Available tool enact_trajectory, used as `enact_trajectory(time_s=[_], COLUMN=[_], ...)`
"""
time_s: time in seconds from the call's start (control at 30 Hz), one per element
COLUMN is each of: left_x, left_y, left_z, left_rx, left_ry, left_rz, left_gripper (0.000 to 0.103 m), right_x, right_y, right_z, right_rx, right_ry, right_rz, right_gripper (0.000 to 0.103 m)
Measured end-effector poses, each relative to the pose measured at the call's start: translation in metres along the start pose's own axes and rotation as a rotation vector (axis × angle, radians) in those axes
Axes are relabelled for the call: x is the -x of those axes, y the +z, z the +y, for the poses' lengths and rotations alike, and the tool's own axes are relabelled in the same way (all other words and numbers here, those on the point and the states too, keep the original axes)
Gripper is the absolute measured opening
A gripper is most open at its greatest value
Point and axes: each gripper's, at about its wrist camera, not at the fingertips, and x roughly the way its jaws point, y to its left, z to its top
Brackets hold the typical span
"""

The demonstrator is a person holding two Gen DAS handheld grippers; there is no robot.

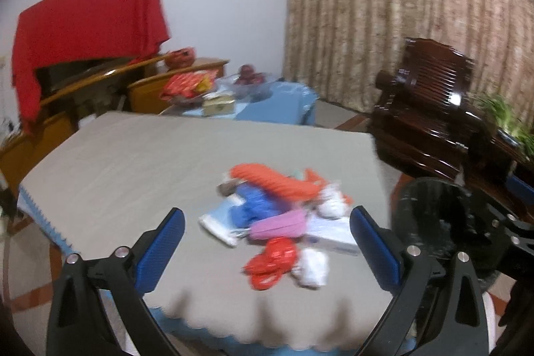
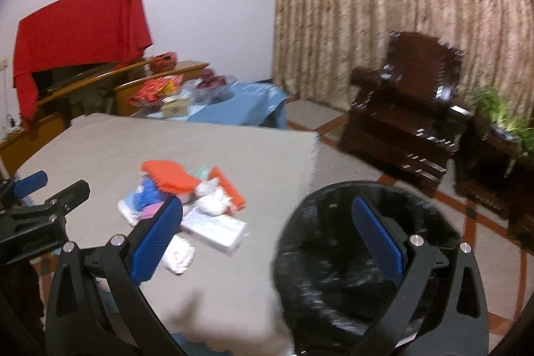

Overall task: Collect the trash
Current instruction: 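Move both tools toward the trash pile on the table, then grasp the red plastic bag with the left tool while the right tool grasps the white crumpled tissue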

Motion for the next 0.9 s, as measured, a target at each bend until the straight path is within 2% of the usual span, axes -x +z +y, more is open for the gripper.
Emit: enact_trajectory(time_s=[0.2, 0.3, 0.37, 0.47, 0.7, 0.9], left_x=[-0.03, -0.04, -0.049, -0.061, -0.082, -0.092], left_y=[-0.02, -0.03, -0.038, -0.049, -0.06, -0.064], left_z=[0.048, 0.063, 0.071, 0.075, 0.081, 0.082], left_rx=[0.04, 0.037, 0.043, 0.044, 0.021, 0.02], left_ry=[0.097, 0.126, 0.125, 0.11, 0.088, 0.082], left_rz=[0.052, 0.073, 0.094, 0.127, 0.174, 0.196], left_gripper=[0.097, 0.097, 0.096, 0.094, 0.09, 0.088], right_x=[-0.04, -0.062, -0.079, -0.102, -0.139, -0.156], right_y=[-0.013, -0.027, -0.037, -0.053, -0.079, -0.091], right_z=[0.043, 0.064, 0.076, 0.086, 0.102, 0.107], right_rx=[0.054, 0.088, 0.106, 0.087, 0.112, 0.118], right_ry=[0.09, 0.126, 0.145, 0.177, 0.18, 0.197], right_rz=[0.046, 0.081, 0.12, 0.19, 0.289, 0.323], right_gripper=[0.097, 0.091, 0.079, 0.077, 0.066, 0.056])
